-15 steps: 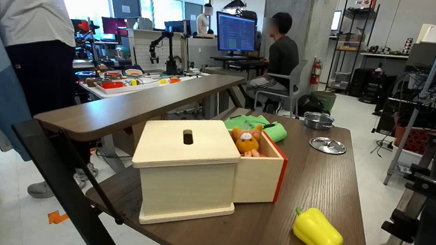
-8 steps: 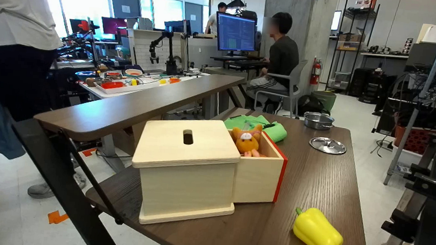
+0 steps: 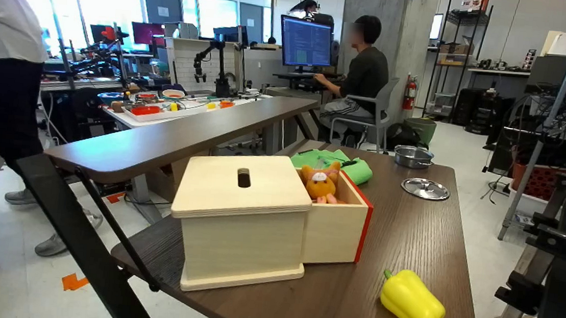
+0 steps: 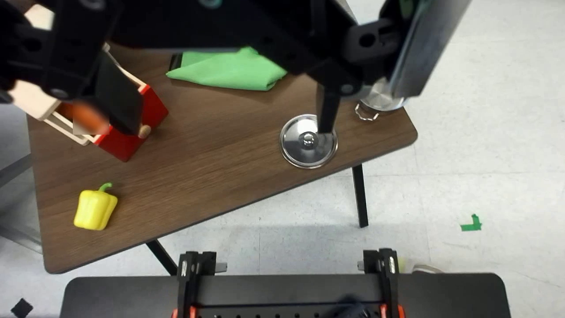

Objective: Remove the toy from the drawer and put it on the table

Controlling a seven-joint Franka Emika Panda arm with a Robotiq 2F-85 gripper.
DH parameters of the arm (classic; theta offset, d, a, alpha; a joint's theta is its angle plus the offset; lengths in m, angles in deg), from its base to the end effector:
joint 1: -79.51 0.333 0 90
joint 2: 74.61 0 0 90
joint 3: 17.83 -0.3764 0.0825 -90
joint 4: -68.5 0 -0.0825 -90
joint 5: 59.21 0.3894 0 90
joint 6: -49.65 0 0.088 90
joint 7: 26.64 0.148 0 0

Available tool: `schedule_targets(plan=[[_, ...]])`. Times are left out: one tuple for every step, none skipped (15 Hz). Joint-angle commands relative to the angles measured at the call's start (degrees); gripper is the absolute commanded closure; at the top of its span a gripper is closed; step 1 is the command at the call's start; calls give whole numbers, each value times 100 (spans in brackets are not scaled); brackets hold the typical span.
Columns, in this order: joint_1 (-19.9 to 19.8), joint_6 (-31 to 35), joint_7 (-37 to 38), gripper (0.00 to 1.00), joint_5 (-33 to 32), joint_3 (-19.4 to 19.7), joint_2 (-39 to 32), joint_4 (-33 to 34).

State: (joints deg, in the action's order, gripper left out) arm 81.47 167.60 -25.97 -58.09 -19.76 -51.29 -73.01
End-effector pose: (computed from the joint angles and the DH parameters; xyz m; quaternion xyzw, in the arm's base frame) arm 0.3953 0.0291 0.4516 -0.9998 -0.0221 0.0022 0.0019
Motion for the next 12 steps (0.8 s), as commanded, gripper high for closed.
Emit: schedule_targets(plan=[[220, 513, -195, 0, -57, -207, -1269, 787], [285, 710, -249, 0, -61, -267, -1555, 958], [351, 872, -303, 0, -70, -331, -1838, 1141], [421, 1045, -369, 0, -56, -394, -2126, 1329], [475, 1166, -417, 0, -65, -451, -2384, 1513], [536, 1289, -464, 0, -67, -514, -2655, 1700], [584, 1384, -522, 0, -83, -565, -2894, 1873], [642, 1505, -517, 0, -158, -628, -3157, 2045], [692, 1574, -589, 0, -133, -675, -3403, 2211], [740, 1625, -625, 0, -130, -722, -3616, 2359], [791, 1655, -664, 0, -158, -766, -3847, 2508], [833, 1672, -717, 0, -154, -802, -4037, 2628]])
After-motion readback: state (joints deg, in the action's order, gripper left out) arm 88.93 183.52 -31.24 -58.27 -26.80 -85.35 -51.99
